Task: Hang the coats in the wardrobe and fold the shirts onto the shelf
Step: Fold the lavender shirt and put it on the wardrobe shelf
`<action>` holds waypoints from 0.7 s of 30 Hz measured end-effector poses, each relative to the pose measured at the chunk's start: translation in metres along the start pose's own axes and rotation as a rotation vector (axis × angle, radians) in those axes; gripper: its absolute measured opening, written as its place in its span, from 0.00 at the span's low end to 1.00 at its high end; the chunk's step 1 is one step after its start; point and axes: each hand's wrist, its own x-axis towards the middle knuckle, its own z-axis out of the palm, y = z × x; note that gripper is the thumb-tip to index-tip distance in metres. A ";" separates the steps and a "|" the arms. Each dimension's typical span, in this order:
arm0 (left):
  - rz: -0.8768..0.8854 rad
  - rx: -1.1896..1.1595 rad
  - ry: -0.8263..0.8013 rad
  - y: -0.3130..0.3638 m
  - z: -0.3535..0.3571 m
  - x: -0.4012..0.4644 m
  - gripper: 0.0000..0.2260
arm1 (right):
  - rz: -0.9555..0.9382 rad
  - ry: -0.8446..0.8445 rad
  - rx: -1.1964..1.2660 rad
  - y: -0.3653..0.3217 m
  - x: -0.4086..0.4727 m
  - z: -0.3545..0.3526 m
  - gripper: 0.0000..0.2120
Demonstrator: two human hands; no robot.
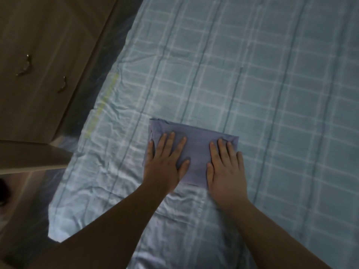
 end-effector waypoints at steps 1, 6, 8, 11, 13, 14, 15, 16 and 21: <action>-0.012 0.000 -0.005 0.001 0.000 0.001 0.27 | 0.000 0.007 0.001 -0.002 0.001 0.000 0.28; -0.057 -0.182 0.127 -0.007 -0.021 0.002 0.28 | 0.147 0.219 0.410 -0.007 -0.007 -0.013 0.28; -0.313 -0.347 0.199 -0.021 -0.031 0.006 0.30 | 0.332 0.250 0.613 -0.006 -0.011 -0.020 0.27; -0.709 -0.641 -0.017 -0.041 -0.043 0.017 0.36 | 0.586 0.161 0.806 -0.010 -0.012 -0.037 0.14; -0.784 -0.704 -0.168 -0.045 -0.053 0.026 0.32 | 0.694 0.061 0.752 -0.012 -0.005 -0.046 0.13; -0.807 -0.745 -0.232 -0.045 -0.057 0.030 0.26 | 0.734 0.014 0.713 -0.012 -0.002 -0.049 0.14; -0.819 -0.789 -0.293 -0.046 -0.060 0.034 0.22 | 0.759 -0.024 0.695 -0.010 0.001 -0.047 0.16; -0.812 -0.828 -0.347 -0.047 -0.061 0.036 0.19 | 0.773 -0.043 0.692 -0.009 0.003 -0.046 0.17; -0.721 -1.168 -0.364 -0.057 -0.068 0.021 0.18 | 0.746 -0.002 0.914 -0.010 0.002 -0.043 0.17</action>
